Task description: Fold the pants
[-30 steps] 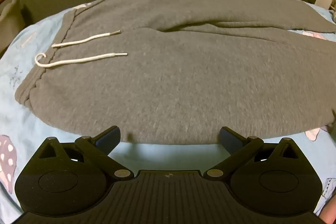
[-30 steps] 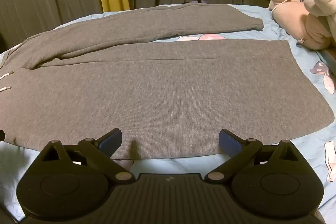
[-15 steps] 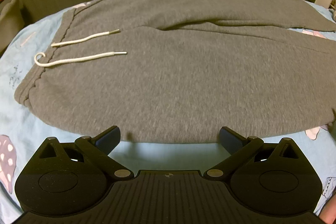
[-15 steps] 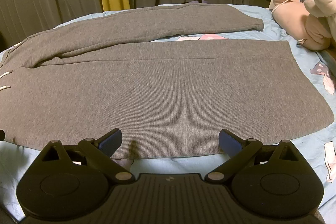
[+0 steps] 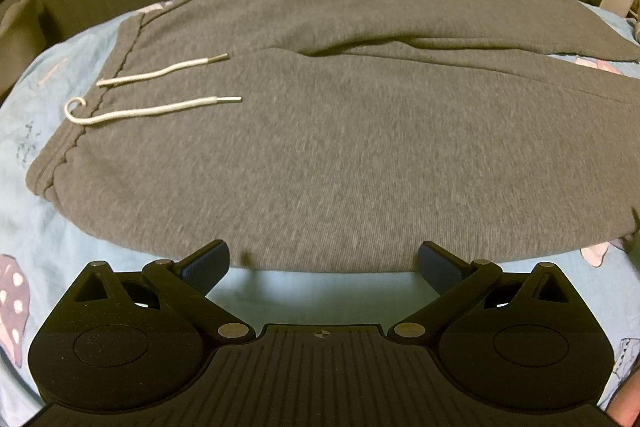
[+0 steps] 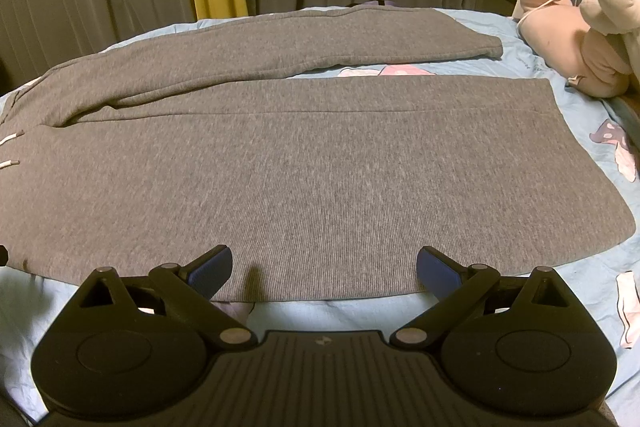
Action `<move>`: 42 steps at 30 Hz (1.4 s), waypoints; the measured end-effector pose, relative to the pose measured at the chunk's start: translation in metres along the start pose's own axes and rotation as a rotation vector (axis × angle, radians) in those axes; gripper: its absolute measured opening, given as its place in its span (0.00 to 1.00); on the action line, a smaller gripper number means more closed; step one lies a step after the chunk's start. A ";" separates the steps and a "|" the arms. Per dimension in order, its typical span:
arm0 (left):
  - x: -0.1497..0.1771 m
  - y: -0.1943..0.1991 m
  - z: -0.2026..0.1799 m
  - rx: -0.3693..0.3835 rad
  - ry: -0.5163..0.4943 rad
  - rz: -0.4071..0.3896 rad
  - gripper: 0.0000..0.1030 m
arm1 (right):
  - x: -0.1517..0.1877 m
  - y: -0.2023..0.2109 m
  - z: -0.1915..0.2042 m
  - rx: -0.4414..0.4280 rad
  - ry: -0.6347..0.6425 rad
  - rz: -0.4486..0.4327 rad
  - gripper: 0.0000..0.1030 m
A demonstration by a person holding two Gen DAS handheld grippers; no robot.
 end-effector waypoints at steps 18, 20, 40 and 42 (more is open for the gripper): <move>0.000 -0.002 0.000 -0.003 0.006 0.011 1.00 | 0.000 0.000 0.000 0.000 0.002 0.000 0.96; 0.000 -0.002 0.000 -0.002 0.007 0.012 1.00 | 0.000 0.000 0.000 0.001 0.002 0.000 0.96; 0.000 -0.003 0.002 -0.002 0.013 0.023 1.00 | 0.000 -0.001 0.000 0.002 0.005 0.002 0.96; 0.000 -0.003 0.002 -0.002 0.013 0.024 1.00 | 0.001 -0.001 0.000 0.003 0.008 0.001 0.96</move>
Point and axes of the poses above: each gripper's, at about its wrist camera, not at the fingertips, and y roughly against the way its jaws point, z to its left, x to its underside, the point moved 5 cm from there along -y, roughly the way its jaws point, and after that the axes turned 1 degree about -z, right-handed, at the moved point
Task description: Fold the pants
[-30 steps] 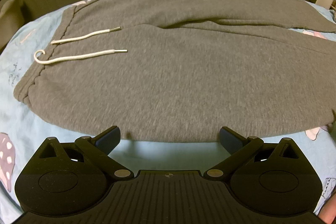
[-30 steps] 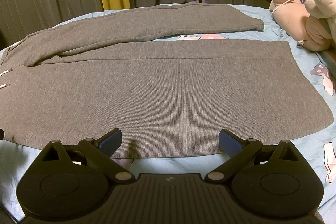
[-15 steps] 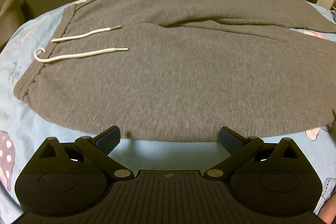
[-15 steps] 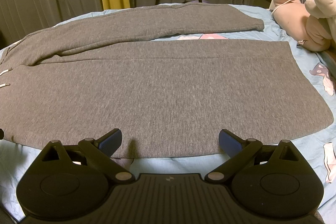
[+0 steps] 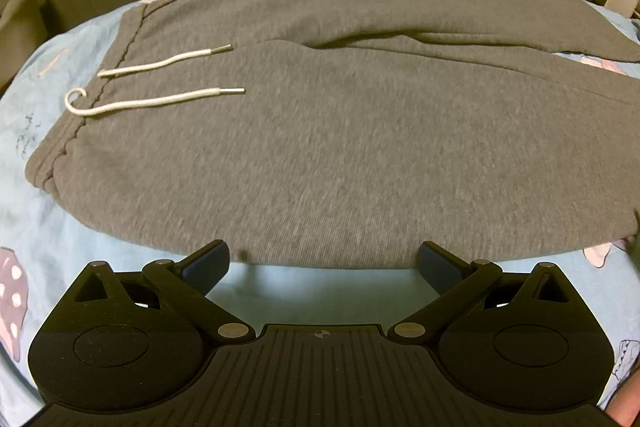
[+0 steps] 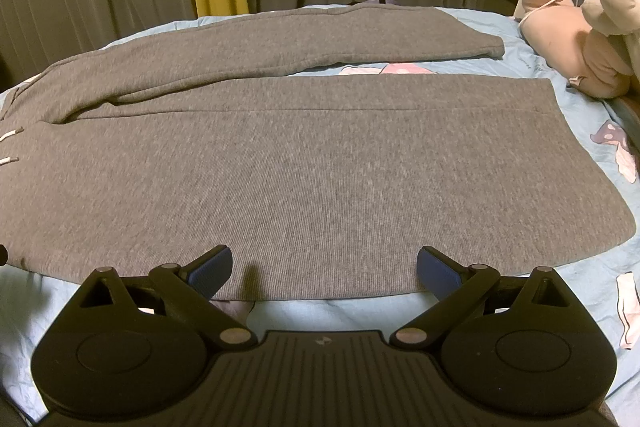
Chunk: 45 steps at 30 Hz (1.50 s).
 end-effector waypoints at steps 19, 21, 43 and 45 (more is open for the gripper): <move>-0.002 -0.002 0.000 -0.010 -0.002 0.019 1.00 | 0.001 0.000 0.000 -0.001 0.011 0.003 0.96; -0.002 -0.001 0.000 -0.008 -0.004 0.018 1.00 | 0.001 -0.001 0.000 -0.002 0.013 0.002 0.96; -0.002 0.004 -0.004 -0.027 -0.026 0.002 1.00 | 0.000 -0.004 0.004 -0.002 0.019 0.016 0.96; -0.002 0.005 -0.006 -0.028 -0.037 -0.001 1.00 | -0.001 -0.007 0.005 0.001 0.028 0.025 0.96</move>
Point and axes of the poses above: each gripper's, at about its wrist camera, not at the fingertips, and y roughly against the way its jaws point, z to its left, x to its underside, the point moved 5 cm from there along -y, roughly the way its jaws point, and after that the axes turned 1 degree about -z, right-handed, at the moved point
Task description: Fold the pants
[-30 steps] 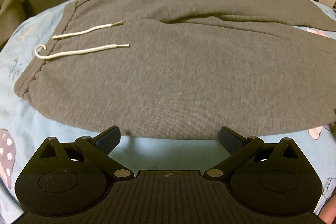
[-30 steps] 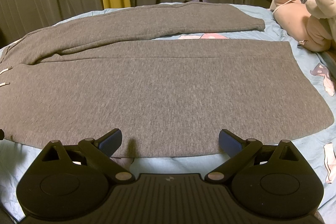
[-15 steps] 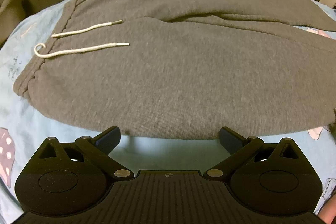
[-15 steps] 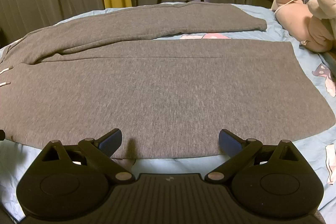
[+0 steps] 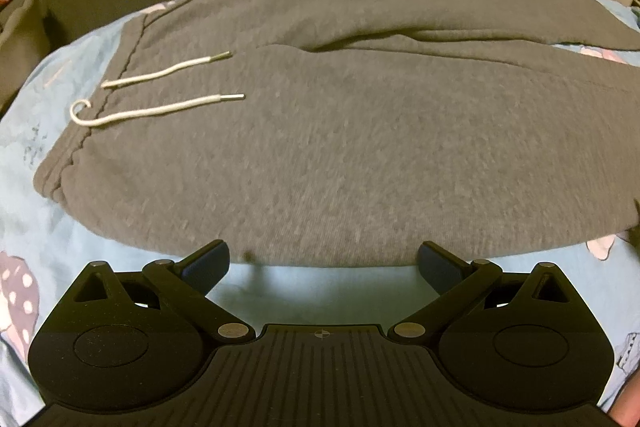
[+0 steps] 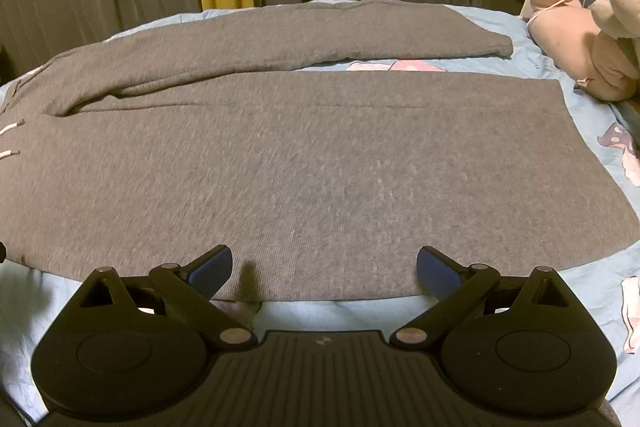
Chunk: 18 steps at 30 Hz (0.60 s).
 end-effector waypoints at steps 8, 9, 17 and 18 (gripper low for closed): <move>-0.002 0.002 -0.002 0.007 -0.004 -0.006 1.00 | -0.001 -0.009 0.001 -0.011 -0.004 0.029 0.96; -0.003 0.003 -0.002 0.004 -0.004 -0.011 1.00 | -0.001 -0.010 0.000 -0.014 -0.011 0.037 0.96; -0.029 0.017 -0.008 -0.019 0.028 -0.075 1.00 | -0.016 -0.037 -0.020 -0.052 -0.146 0.092 0.96; -0.038 0.016 -0.009 -0.038 0.038 -0.080 1.00 | -0.018 -0.044 -0.024 -0.037 -0.159 0.105 0.96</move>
Point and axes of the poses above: each gripper's, at about its wrist camera, not at the fingertips, and y roughly against the way its jaws point, z to its left, x to its underside, the point moved 5 cm from there along -y, roughly the way its jaws point, and after that the axes turned 1 degree about -z, right-handed, at the moved point
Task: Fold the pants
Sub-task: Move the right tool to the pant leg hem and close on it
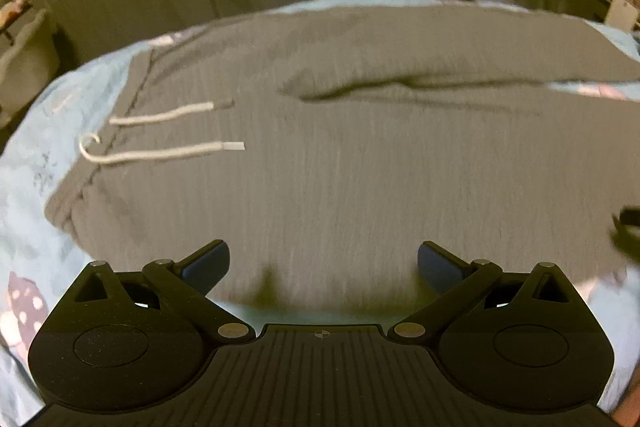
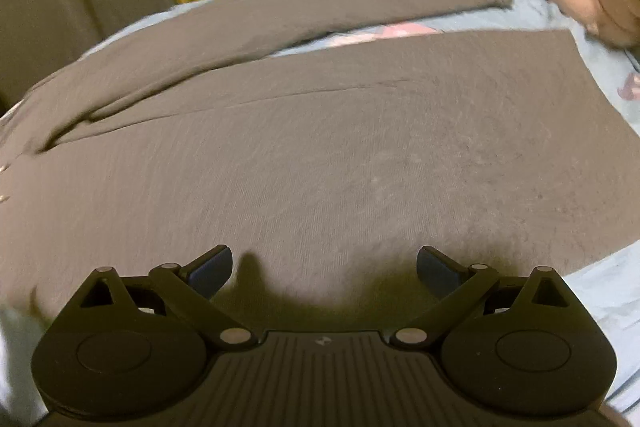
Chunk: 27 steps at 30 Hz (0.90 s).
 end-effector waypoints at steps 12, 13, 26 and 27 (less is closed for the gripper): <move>-0.066 -0.102 0.018 -0.215 0.204 0.018 1.00 | -0.028 -0.046 -0.010 0.068 -0.022 0.038 0.97; -0.063 -0.107 0.024 -0.248 0.203 0.013 1.00 | -0.029 -0.047 -0.009 0.072 -0.003 0.029 0.97; -0.057 -0.146 0.066 -0.331 0.415 -0.174 1.00 | -0.220 -0.098 0.007 0.072 -0.073 -0.174 0.96; -0.055 -0.145 0.065 -0.336 0.418 -0.190 1.00 | -0.245 -0.111 0.014 0.059 -0.102 -0.180 0.95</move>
Point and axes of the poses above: each gripper's, at about its wrist camera, not at the fingertips, and y roughly against the way its jaws point, z to its left, x to its underside, the point moved 5 cm from there along -y, roughly the way its jaws point, and after that the axes turned 1 degree about -z, right-handed, at the moved point
